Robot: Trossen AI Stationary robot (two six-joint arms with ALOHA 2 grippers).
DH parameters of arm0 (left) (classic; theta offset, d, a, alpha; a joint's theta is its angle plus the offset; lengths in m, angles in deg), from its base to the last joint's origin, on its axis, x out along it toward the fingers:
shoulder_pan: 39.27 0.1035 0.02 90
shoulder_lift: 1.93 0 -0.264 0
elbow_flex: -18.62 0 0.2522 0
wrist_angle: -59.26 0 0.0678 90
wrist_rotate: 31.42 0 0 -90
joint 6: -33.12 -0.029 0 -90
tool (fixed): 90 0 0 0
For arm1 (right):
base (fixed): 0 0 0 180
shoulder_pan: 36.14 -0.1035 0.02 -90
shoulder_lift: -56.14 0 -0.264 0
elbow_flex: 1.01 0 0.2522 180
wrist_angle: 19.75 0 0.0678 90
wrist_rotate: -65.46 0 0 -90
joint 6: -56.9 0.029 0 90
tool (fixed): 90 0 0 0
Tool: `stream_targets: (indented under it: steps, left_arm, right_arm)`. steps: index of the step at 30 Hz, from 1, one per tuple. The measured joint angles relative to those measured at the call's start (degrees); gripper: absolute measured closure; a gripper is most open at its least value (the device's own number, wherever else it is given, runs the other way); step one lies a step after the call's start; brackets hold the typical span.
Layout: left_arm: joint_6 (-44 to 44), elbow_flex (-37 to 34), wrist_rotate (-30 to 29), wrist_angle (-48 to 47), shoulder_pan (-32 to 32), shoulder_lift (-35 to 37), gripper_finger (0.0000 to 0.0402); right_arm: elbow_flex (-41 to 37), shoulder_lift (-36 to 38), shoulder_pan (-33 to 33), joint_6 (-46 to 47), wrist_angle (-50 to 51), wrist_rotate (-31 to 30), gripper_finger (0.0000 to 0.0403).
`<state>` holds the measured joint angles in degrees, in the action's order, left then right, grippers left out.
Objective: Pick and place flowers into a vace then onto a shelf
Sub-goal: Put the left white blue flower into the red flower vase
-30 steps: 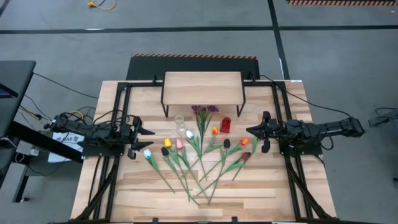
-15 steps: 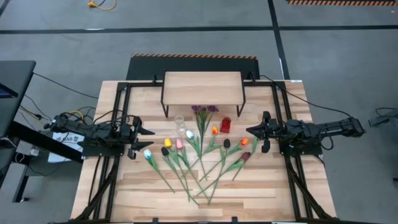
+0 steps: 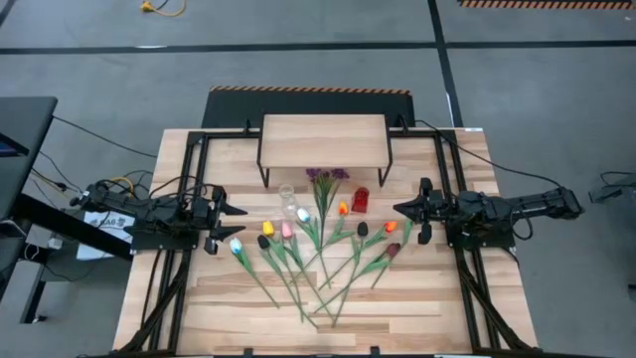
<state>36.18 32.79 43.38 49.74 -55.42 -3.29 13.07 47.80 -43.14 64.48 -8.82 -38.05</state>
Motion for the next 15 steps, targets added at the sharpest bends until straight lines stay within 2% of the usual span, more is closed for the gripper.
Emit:
stream_targets:
  steps: [11,15]
  left_arm:
    - [-0.14,0.0,-0.15,0.1,-0.01,-0.01,0.0216]
    - [0.19,-0.02,-0.17,0.1,0.0,-0.01,0.0216]
  right_arm:
    - [-0.02,0.0,0.02,-2.24,-0.83,-0.11,0.0403]
    - [-0.01,0.0,0.0,-2.86,-4.67,-0.09,0.0403]
